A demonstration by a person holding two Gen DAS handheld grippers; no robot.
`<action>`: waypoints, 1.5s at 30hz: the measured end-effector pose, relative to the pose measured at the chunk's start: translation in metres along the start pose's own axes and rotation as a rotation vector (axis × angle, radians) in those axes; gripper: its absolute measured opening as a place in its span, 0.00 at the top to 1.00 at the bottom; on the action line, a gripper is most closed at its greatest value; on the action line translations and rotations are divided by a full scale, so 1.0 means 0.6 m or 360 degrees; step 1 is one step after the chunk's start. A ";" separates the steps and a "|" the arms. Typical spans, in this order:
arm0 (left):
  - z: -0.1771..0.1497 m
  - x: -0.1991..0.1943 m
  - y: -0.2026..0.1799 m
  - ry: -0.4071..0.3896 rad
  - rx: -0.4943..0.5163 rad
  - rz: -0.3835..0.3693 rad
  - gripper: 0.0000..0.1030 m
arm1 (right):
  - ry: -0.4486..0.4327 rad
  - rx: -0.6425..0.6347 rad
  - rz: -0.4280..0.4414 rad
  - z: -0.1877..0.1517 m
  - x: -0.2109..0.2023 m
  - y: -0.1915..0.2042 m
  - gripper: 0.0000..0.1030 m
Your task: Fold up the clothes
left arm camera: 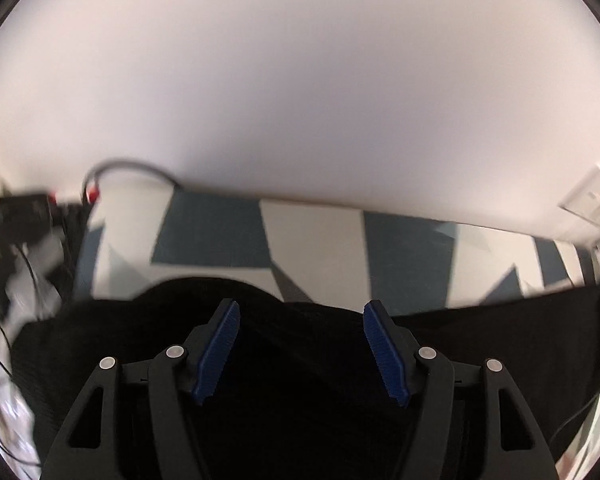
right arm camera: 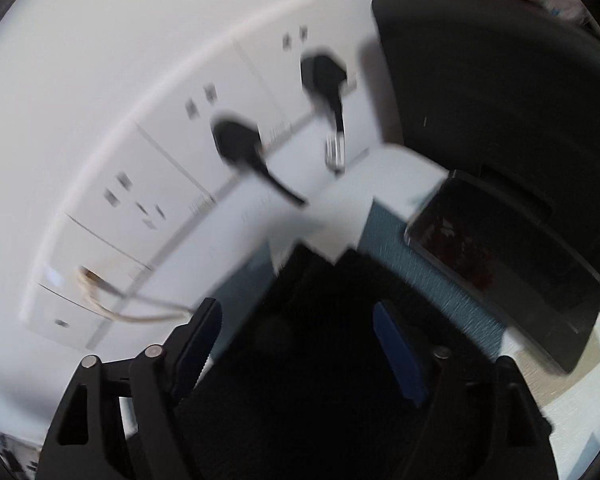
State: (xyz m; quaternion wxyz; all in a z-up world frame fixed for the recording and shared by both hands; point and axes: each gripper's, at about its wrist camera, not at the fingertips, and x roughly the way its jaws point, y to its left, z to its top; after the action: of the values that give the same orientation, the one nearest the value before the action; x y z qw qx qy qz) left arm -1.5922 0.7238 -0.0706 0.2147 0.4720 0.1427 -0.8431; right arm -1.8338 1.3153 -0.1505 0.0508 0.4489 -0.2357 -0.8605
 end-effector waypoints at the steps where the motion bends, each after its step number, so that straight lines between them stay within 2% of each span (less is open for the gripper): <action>1: -0.004 -0.020 -0.005 -0.0031 0.0031 -0.0012 0.37 | -0.0018 0.0016 0.0036 0.005 -0.016 -0.005 0.21; 6: -0.080 -0.117 -0.037 -0.0144 0.0170 -0.0149 0.37 | -0.0040 0.0075 0.0132 -0.008 -0.101 -0.056 0.21; 11: -0.207 -0.166 -0.072 -0.0145 0.0298 -0.0208 0.37 | 0.0053 0.0026 0.0119 -0.082 -0.147 -0.104 0.21; 13: -0.255 -0.170 -0.087 -0.0100 0.0324 -0.0248 0.37 | 0.0091 -0.0050 0.0113 -0.125 -0.162 -0.107 0.21; 15: -0.301 -0.171 -0.103 -0.0045 0.0343 -0.0294 0.37 | 0.0131 -0.0232 0.0062 -0.178 -0.171 -0.096 0.21; 19: -0.358 -0.148 -0.163 -0.0019 0.0462 -0.0177 0.37 | 0.0201 -0.0526 -0.0020 -0.249 -0.164 -0.068 0.21; 20: -0.364 -0.139 -0.176 -0.0020 0.0469 -0.0149 0.37 | 0.0222 -0.0590 -0.0037 -0.265 -0.160 -0.061 0.21; 23: -0.372 -0.109 -0.204 -0.0015 0.0431 -0.0096 0.37 | 0.0281 -0.0596 -0.0022 -0.285 -0.155 -0.056 0.21; 26: -0.362 -0.097 -0.213 -0.0038 0.0314 -0.0071 0.37 | 0.0321 -0.0654 -0.0034 -0.302 -0.152 -0.048 0.21; 28: -0.353 -0.093 -0.214 -0.0063 0.0232 -0.0061 0.37 | 0.0337 -0.0719 -0.0041 -0.313 -0.150 -0.042 0.21; 30: -0.349 -0.082 -0.224 -0.0076 0.0227 -0.0009 0.37 | 0.0306 -0.0796 -0.0068 -0.319 -0.150 -0.031 0.21; 32: -0.347 -0.069 -0.236 -0.0085 0.0240 0.0052 0.37 | 0.0272 -0.0878 -0.0115 -0.318 -0.145 -0.020 0.21; 35: -0.347 -0.064 -0.249 -0.0121 0.0280 0.0117 0.36 | 0.0213 -0.0976 -0.0275 -0.301 -0.141 -0.017 0.21; 37: -0.347 -0.067 -0.251 -0.0145 0.0279 0.0132 0.46 | 0.0172 -0.1010 -0.0389 -0.284 -0.136 -0.025 0.21; 38: -0.344 -0.071 -0.243 -0.0155 0.0253 0.0126 0.60 | 0.0172 -0.0968 -0.0408 -0.269 -0.133 -0.036 0.21; 39: -0.341 -0.075 -0.235 -0.0146 0.0235 0.0106 0.67 | 0.0171 -0.0925 -0.0427 -0.255 -0.131 -0.048 0.21; 40: -0.338 -0.077 -0.227 -0.0125 0.0223 0.0079 0.69 | 0.0171 -0.0882 -0.0446 -0.240 -0.128 -0.059 0.21; 42: -0.334 -0.080 -0.215 -0.0087 0.0214 0.0042 0.71 | 0.0179 -0.0647 -0.0344 -0.213 -0.136 -0.094 0.21; 45: -0.334 -0.087 -0.200 -0.0072 0.0232 0.0095 0.73 | 0.0188 -0.0305 -0.0177 -0.181 -0.144 -0.143 0.21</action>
State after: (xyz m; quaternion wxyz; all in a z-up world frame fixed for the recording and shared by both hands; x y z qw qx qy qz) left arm -1.4804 0.9289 -0.1241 0.2079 0.4712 0.0620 -0.8549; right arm -1.6857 1.3781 -0.1775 0.0593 0.5044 -0.1238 -0.8525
